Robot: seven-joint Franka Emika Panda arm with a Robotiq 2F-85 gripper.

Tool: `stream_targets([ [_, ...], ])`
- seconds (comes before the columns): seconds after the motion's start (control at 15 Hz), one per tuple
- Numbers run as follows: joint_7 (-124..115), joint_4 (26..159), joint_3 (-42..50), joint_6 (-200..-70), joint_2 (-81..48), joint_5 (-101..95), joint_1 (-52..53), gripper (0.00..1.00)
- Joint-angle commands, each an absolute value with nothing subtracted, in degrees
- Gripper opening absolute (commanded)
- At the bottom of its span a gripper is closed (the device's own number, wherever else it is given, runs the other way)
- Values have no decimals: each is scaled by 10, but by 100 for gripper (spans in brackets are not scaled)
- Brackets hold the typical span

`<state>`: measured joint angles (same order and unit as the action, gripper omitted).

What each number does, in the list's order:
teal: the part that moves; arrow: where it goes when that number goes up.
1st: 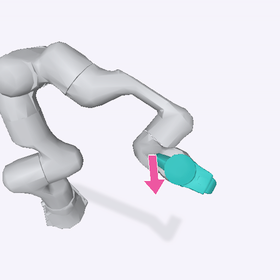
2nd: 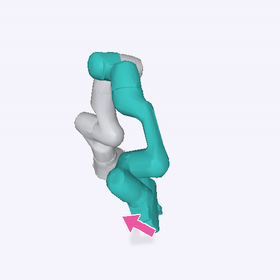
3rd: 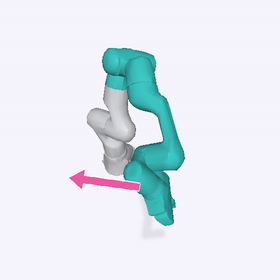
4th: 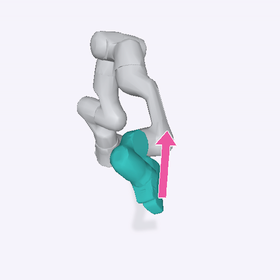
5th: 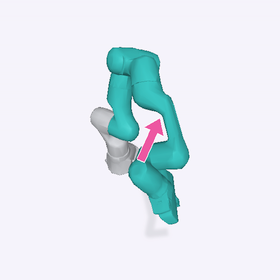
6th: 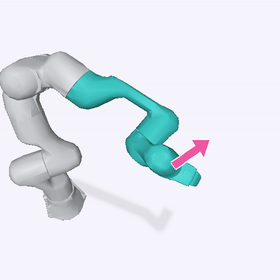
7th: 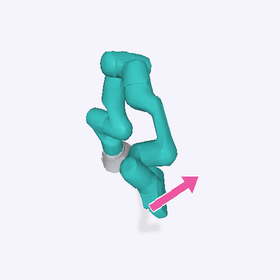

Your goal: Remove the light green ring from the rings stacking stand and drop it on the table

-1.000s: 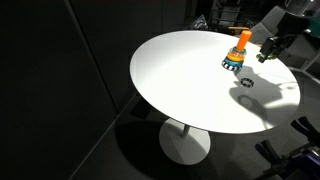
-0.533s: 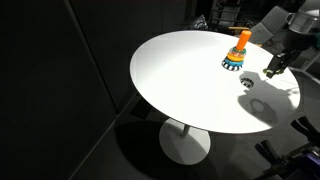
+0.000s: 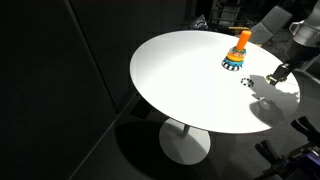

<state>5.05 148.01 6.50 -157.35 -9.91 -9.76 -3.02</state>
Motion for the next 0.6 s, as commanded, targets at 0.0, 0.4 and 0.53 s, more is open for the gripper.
stream_targets([
  [0.0, 35, 1486, 76, -1599, -110, -129, -30, 80],
  [0.4, 28, 1472, 85, -1574, -124, -147, -24, 100],
  [0.53, 33, 1458, 82, -1529, -123, -145, -24, 100],
])
